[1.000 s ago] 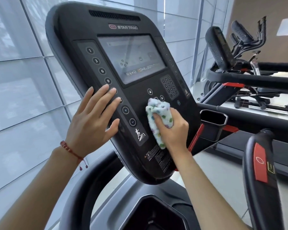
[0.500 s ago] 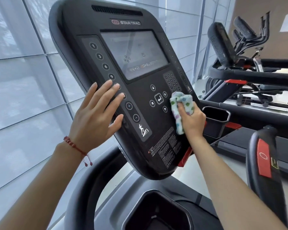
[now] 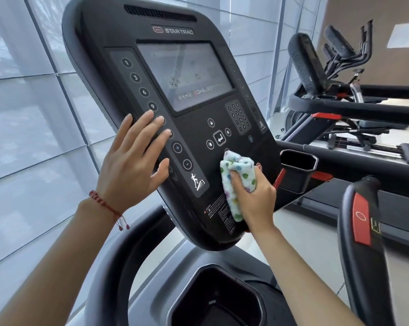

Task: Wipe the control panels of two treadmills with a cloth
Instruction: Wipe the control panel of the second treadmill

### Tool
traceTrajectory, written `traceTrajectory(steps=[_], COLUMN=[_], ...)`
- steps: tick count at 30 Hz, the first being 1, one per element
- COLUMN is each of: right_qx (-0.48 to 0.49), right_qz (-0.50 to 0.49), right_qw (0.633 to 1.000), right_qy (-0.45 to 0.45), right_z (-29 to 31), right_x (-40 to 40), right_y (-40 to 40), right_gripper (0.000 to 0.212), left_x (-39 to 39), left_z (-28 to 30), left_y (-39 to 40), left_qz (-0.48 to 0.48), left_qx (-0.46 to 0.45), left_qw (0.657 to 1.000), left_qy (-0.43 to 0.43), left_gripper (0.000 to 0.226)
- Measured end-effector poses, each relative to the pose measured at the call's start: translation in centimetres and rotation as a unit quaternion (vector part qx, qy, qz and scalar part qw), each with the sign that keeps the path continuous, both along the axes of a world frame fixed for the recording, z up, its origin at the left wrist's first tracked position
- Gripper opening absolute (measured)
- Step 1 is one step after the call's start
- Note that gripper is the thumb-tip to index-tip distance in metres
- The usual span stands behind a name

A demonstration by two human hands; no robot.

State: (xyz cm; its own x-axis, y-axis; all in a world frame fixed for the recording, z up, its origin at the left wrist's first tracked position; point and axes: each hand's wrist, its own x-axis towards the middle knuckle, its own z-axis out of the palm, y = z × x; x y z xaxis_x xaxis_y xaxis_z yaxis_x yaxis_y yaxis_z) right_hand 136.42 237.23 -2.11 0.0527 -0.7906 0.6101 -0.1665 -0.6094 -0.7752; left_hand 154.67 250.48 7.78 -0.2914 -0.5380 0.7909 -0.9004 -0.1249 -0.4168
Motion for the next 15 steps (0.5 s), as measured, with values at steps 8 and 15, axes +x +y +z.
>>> traceTrajectory(steps=[8, 15], right_qx=[-0.127, 0.102], right_qz=[0.044, -0.037], right_qw=[0.991, 0.994], right_qy=[0.017, -0.016], right_z=[-1.0, 1.5], right_x=[0.0, -0.1], right_y=[2.3, -3.7], right_gripper=[0.047, 0.029], left_x=[-0.6, -1.1], left_z=[0.1, -0.1], left_y=[-0.2, -0.3], left_qz=[-0.002, 0.002], left_qx=[-0.008, -0.012], left_qw=[1.0, 1.0], left_qy=[0.017, 0.02], left_gripper=[0.037, 0.036])
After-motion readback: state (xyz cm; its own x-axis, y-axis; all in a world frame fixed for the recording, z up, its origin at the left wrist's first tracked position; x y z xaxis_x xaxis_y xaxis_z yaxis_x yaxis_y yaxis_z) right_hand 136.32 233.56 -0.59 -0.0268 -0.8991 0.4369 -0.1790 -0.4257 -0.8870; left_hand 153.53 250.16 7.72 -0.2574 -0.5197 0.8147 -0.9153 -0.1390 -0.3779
